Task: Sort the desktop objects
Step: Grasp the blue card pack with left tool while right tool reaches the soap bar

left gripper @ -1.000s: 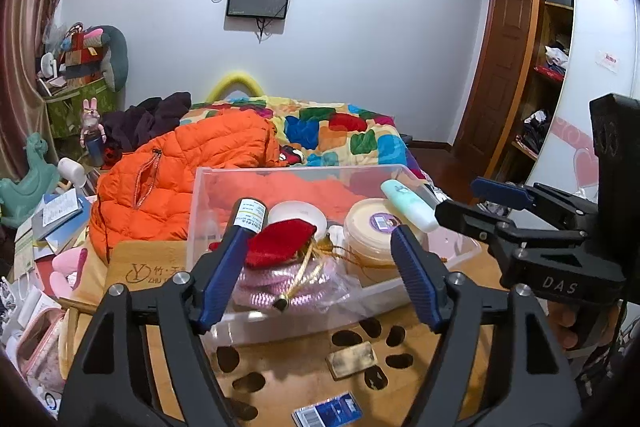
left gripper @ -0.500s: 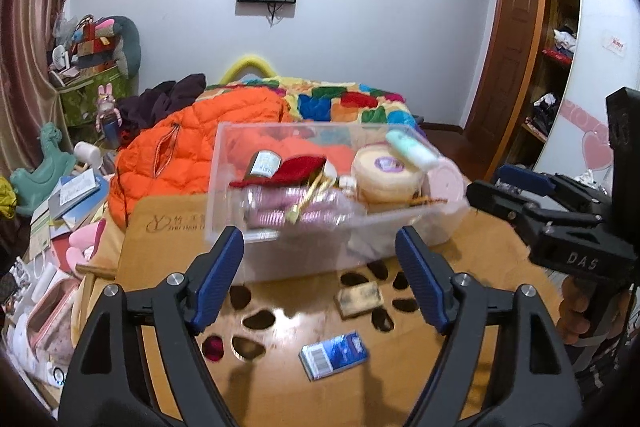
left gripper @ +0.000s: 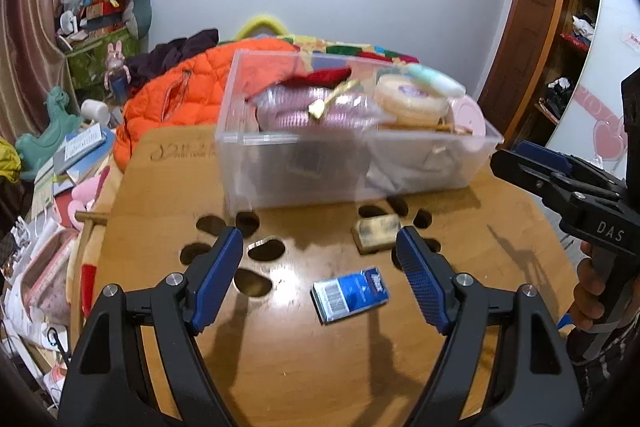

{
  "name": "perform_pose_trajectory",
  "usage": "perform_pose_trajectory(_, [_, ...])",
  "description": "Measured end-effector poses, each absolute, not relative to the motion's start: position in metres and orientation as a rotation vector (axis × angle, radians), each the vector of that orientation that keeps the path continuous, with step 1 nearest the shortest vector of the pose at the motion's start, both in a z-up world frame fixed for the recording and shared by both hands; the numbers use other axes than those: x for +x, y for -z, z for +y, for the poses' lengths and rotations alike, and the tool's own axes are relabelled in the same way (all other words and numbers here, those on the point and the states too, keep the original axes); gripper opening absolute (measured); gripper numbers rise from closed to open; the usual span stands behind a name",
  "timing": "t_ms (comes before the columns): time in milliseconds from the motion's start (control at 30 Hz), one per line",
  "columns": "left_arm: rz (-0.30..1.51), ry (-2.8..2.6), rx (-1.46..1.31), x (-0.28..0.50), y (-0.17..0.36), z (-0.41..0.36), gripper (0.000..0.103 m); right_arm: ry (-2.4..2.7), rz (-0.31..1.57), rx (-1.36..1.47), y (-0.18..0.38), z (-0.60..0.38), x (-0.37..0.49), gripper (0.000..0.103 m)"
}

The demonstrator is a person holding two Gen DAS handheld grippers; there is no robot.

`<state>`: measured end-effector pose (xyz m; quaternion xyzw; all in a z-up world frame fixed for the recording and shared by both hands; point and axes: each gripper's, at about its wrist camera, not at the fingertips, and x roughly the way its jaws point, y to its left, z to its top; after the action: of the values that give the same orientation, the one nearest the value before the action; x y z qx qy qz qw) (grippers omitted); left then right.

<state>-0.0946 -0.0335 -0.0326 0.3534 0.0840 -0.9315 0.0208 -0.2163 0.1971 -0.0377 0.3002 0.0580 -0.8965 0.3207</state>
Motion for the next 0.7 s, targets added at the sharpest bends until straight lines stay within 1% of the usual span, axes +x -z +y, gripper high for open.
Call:
perform_pose_trajectory(300, [0.195, 2.883, 1.244, -0.102, 0.058, -0.017, 0.079, 2.346, 0.223, 0.835, 0.055, 0.188, -0.215, 0.071])
perform_pose_trajectory(467, [0.137, 2.881, 1.241, -0.102, 0.064, -0.005, 0.079, 2.333, 0.217, 0.854, 0.059, 0.189, -0.217, 0.071])
perform_pose_trajectory(533, [0.112, 2.871, 1.238, -0.1, 0.067, -0.002, 0.074, 2.329, 0.221, 0.858, 0.06, 0.188, -0.216, 0.071])
perform_pose_trajectory(600, [0.12, 2.871, 1.253, -0.099, 0.07, -0.002, 0.064, 2.322, 0.222, 0.861, 0.061, 0.186, -0.215, 0.071])
perform_pose_trajectory(633, [0.111, 2.87, 1.241, -0.098, 0.071, -0.002, 0.064, 2.317, 0.224, 0.864, 0.062, 0.184, -0.214, 0.071])
perform_pose_trajectory(667, [0.106, 2.87, 1.239, -0.097, 0.07, -0.002, 0.061, 2.313, 0.23, 0.867, 0.063, 0.182, -0.213, 0.072])
perform_pose_trajectory(700, [0.098, 2.871, 1.234, -0.096, 0.071, -0.001, 0.056, 2.311, 0.237, 0.869, 0.064, 0.18, -0.212, 0.072])
